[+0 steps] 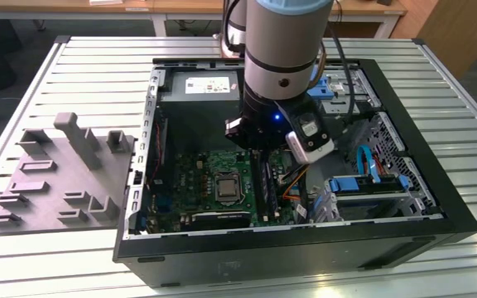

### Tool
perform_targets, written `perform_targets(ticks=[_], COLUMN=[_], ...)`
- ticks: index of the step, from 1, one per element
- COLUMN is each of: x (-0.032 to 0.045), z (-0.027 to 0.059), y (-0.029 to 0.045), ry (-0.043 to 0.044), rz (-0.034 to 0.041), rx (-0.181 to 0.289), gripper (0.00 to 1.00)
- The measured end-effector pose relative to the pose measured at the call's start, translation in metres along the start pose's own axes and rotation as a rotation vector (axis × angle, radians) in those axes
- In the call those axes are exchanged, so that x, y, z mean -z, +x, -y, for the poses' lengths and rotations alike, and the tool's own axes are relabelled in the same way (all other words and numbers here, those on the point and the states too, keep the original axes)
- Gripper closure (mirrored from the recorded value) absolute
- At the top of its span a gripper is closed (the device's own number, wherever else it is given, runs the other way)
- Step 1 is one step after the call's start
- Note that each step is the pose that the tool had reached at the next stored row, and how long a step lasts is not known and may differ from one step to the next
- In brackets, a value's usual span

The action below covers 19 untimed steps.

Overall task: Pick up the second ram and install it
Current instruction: 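Insert the second ram into the second slot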

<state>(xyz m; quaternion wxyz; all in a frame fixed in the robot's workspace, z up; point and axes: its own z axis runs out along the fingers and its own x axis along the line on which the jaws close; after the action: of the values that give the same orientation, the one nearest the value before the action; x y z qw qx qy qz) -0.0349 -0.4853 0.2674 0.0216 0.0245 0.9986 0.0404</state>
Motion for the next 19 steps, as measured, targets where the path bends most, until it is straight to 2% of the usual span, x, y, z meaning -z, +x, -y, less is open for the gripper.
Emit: perform_targets(ticks=[7, 19], x=[-0.0093, -0.0195], z=[0.0008, 0.0015], y=[0.0004, -0.0004], ry=[0.0002, 0.0003], rz=[0.0, 0.0], rx=[0.0, 0.0], gripper=[0.88, 0.88])
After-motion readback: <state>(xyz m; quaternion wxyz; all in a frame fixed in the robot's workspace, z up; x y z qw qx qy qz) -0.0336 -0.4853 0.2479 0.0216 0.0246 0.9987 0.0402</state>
